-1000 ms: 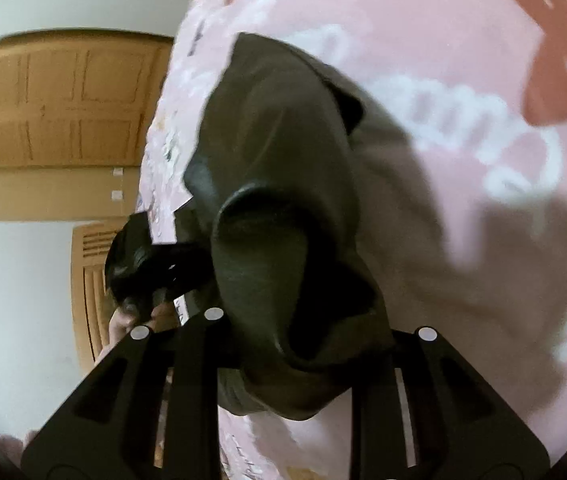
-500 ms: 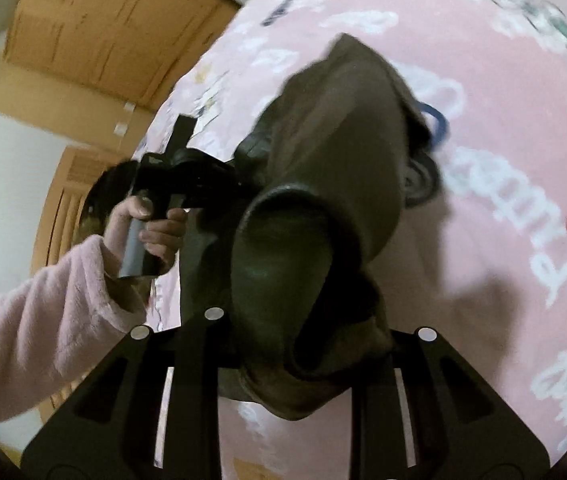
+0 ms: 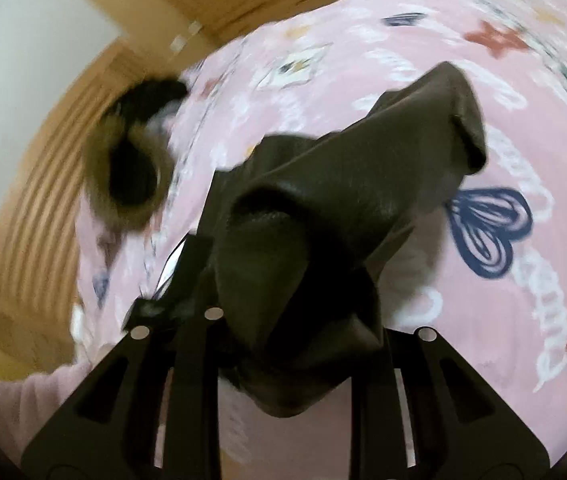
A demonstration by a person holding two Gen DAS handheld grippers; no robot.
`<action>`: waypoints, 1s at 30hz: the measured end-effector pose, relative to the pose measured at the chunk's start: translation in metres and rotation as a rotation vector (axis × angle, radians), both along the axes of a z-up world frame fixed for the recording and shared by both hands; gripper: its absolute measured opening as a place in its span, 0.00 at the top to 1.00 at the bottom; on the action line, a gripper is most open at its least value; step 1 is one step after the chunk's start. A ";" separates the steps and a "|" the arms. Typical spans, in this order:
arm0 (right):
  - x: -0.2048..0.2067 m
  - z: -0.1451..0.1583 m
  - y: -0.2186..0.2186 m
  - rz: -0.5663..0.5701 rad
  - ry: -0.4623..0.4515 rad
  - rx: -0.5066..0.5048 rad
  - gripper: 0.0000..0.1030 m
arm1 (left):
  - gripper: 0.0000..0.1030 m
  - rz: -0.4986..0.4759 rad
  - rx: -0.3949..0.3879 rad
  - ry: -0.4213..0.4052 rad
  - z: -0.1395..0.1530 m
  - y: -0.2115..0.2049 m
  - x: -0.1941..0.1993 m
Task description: Fold large clothes
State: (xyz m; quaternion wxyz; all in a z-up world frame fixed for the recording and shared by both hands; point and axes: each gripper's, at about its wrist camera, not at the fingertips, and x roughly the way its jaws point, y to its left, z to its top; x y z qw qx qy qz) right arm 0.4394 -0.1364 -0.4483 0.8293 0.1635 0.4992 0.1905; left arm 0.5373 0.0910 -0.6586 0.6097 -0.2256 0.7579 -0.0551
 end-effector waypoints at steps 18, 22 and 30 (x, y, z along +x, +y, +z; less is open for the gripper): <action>-0.006 0.000 0.180 0.587 -0.202 -0.377 0.79 | 0.99 -0.094 -0.051 0.006 0.014 0.093 0.104; -0.026 -0.031 0.237 0.761 -0.244 -0.532 0.79 | 0.99 -0.229 0.068 -0.061 0.047 0.111 0.115; -0.053 -0.096 0.304 0.947 -0.277 -0.742 0.79 | 0.99 -0.217 0.203 -0.207 0.127 0.163 0.112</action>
